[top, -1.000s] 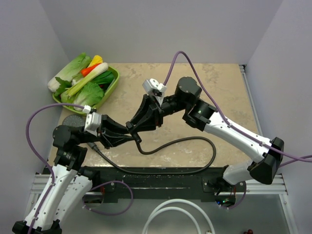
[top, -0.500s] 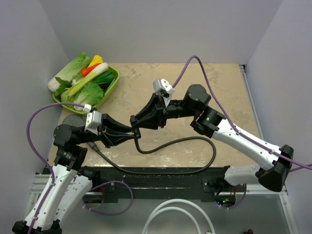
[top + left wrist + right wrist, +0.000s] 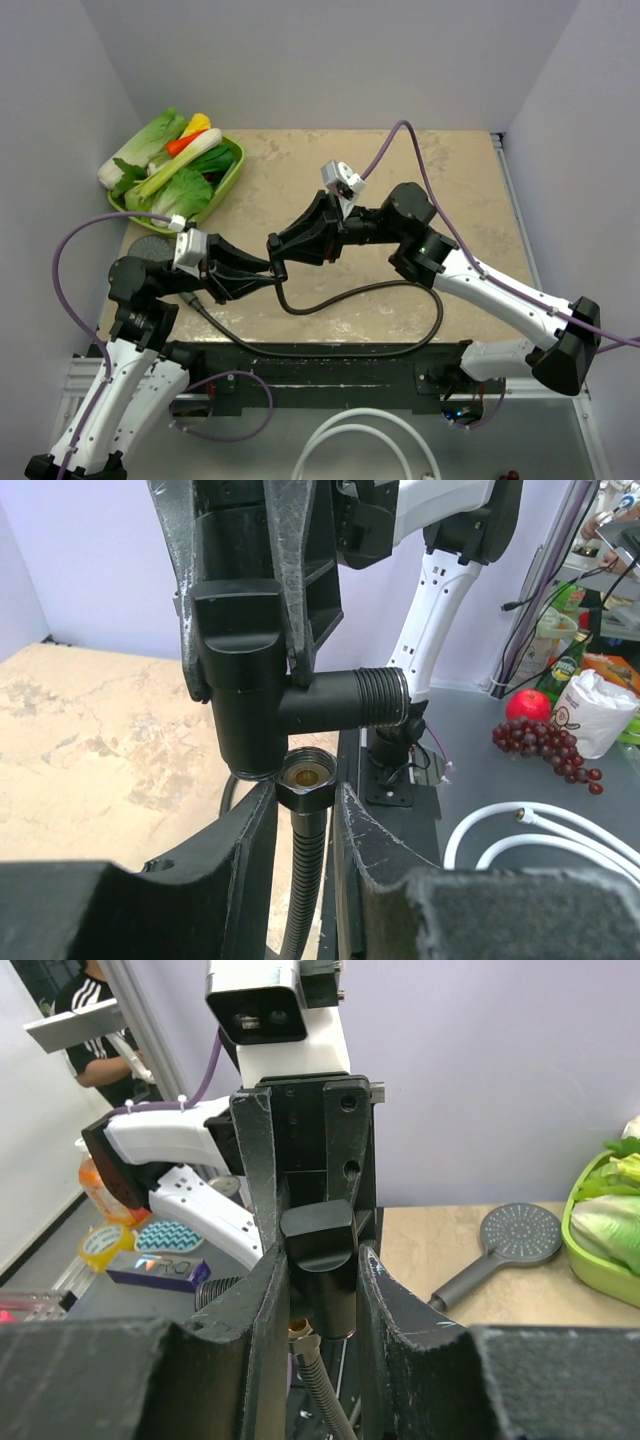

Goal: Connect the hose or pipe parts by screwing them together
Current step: Install the adaptor on the pipeline.

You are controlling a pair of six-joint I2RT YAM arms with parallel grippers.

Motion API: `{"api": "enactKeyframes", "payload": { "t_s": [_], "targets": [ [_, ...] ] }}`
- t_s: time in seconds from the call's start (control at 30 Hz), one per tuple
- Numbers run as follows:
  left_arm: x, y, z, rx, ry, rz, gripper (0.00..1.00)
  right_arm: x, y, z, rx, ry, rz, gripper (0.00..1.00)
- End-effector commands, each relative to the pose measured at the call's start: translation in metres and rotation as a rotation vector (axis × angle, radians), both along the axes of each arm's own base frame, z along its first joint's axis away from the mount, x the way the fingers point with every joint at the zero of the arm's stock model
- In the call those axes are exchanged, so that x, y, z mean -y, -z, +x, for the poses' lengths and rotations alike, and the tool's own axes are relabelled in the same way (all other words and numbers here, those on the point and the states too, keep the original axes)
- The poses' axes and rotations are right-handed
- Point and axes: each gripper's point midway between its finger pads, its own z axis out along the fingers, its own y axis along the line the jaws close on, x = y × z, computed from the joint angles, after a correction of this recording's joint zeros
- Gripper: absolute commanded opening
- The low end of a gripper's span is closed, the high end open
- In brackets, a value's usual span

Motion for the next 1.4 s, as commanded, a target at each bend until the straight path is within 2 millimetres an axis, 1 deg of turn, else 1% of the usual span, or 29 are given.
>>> {"api": "enactKeyframes", "payload": {
  "t_s": [0.0, 0.1, 0.13, 0.2, 0.23, 0.27, 0.33, 0.4, 0.53, 0.57, 0.77, 0.93, 0.97, 1.03, 1.07, 1.13, 1.37],
  "targets": [
    [-0.006, -0.042, -0.008, 0.197, -0.043, -0.064, 0.0, 0.008, -0.023, -0.002, 0.0, 0.017, 0.065, 0.0],
    [-0.006, -0.037, -0.006, 0.205, -0.048, -0.048, 0.0, 0.013, -0.036, -0.012, -0.012, -0.019, 0.096, 0.0],
    [-0.006, -0.036, -0.006, 0.21, -0.049, -0.044, 0.0, 0.014, -0.034, -0.015, -0.021, -0.03, 0.097, 0.0],
    [-0.006, -0.033, -0.004, 0.218, -0.055, -0.031, 0.0, 0.017, -0.037, -0.02, -0.034, -0.054, 0.118, 0.0],
    [-0.006, -0.031, -0.003, 0.218, -0.058, -0.024, 0.0, 0.018, -0.034, -0.022, -0.043, -0.064, 0.119, 0.0],
    [-0.006, -0.031, -0.002, 0.22, -0.061, -0.02, 0.0, 0.02, -0.039, -0.025, -0.031, -0.074, 0.15, 0.0],
    [-0.005, -0.027, -0.001, 0.22, -0.059, -0.007, 0.0, 0.023, -0.038, -0.03, -0.055, -0.097, 0.159, 0.0],
    [-0.005, -0.023, 0.0, 0.214, -0.055, 0.003, 0.0, 0.025, -0.045, -0.033, -0.06, -0.118, 0.195, 0.0],
    [-0.004, -0.022, -0.001, 0.213, -0.044, 0.009, 0.0, 0.021, -0.046, -0.036, -0.079, -0.166, 0.213, 0.0],
    [-0.004, -0.022, -0.002, 0.216, -0.041, 0.009, 0.0, 0.018, -0.044, -0.033, -0.087, -0.17, 0.206, 0.0],
    [-0.004, -0.024, -0.003, 0.219, -0.035, 0.005, 0.0, 0.011, -0.038, -0.031, -0.103, -0.196, 0.191, 0.0],
    [-0.004, -0.026, -0.005, 0.227, -0.029, 0.002, 0.0, 0.007, -0.03, -0.026, -0.106, -0.174, 0.159, 0.0],
    [-0.004, -0.026, -0.006, 0.226, -0.028, 0.001, 0.0, 0.005, -0.025, -0.025, -0.117, -0.167, 0.136, 0.0],
    [-0.004, -0.028, -0.007, 0.233, -0.027, -0.003, 0.0, 0.005, -0.027, -0.023, -0.09, -0.15, 0.132, 0.0],
    [-0.005, -0.027, -0.006, 0.229, -0.027, -0.004, 0.0, 0.003, -0.021, -0.021, -0.104, -0.144, 0.104, 0.0],
    [-0.005, -0.028, -0.007, 0.233, -0.026, -0.005, 0.0, 0.002, -0.021, -0.019, -0.083, -0.132, 0.094, 0.0],
    [-0.005, -0.03, -0.009, 0.236, -0.026, -0.006, 0.0, -0.001, -0.002, -0.011, -0.088, -0.096, 0.02, 0.0]
  ]
}}
